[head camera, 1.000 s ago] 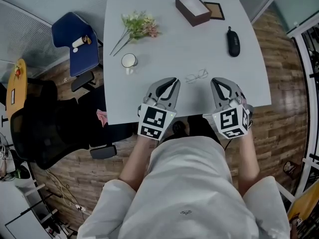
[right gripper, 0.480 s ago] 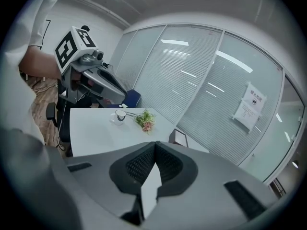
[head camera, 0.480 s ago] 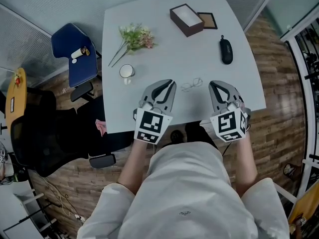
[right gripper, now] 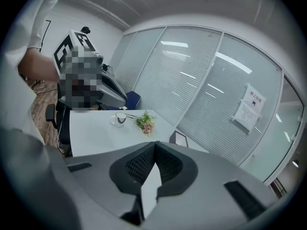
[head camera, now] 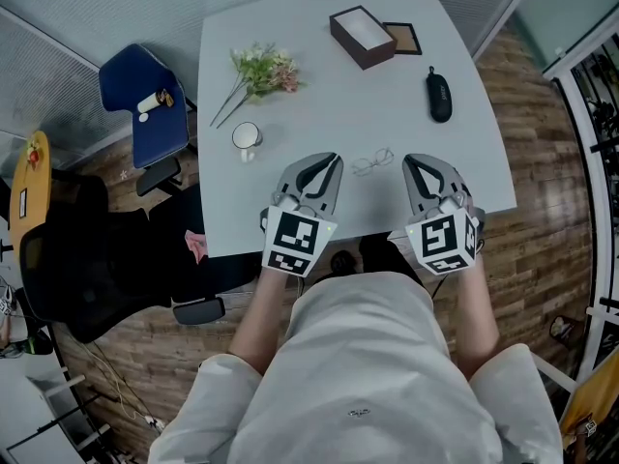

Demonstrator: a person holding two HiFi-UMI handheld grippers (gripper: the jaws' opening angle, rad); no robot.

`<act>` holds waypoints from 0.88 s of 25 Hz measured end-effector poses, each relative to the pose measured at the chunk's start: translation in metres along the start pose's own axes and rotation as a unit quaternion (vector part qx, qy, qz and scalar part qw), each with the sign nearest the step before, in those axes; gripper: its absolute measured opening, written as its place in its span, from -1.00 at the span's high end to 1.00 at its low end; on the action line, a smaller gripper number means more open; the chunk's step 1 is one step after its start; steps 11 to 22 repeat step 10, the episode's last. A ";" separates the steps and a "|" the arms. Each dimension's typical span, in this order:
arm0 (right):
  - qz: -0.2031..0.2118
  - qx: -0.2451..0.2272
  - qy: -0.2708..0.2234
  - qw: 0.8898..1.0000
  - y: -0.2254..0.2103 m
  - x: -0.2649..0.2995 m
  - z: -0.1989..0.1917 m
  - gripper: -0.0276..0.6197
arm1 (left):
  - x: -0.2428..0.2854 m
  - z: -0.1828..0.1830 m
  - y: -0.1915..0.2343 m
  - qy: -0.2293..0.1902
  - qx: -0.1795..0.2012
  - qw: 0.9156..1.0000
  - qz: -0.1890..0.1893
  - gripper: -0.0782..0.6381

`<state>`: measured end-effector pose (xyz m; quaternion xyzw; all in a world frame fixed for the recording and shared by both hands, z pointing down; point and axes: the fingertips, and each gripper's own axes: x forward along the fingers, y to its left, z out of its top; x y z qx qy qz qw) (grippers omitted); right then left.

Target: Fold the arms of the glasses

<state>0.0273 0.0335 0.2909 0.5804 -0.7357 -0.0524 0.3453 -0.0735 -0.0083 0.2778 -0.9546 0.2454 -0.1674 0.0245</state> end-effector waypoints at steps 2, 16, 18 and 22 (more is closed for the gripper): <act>-0.002 0.002 0.000 1.000 -0.001 0.000 0.000 0.90 | 0.001 -0.001 0.000 0.003 0.000 1.000 -0.001 0.70; 0.000 0.007 -0.004 1.000 -0.002 0.001 -0.003 0.90 | 0.008 -0.006 -0.003 0.012 0.006 1.000 -0.005 0.73; 0.000 0.007 -0.004 1.000 -0.002 0.001 -0.003 0.90 | 0.008 -0.006 -0.003 0.012 0.006 1.000 -0.005 0.73; 0.000 0.007 -0.004 1.000 -0.002 0.001 -0.003 0.90 | 0.008 -0.006 -0.003 0.012 0.006 1.000 -0.005 0.73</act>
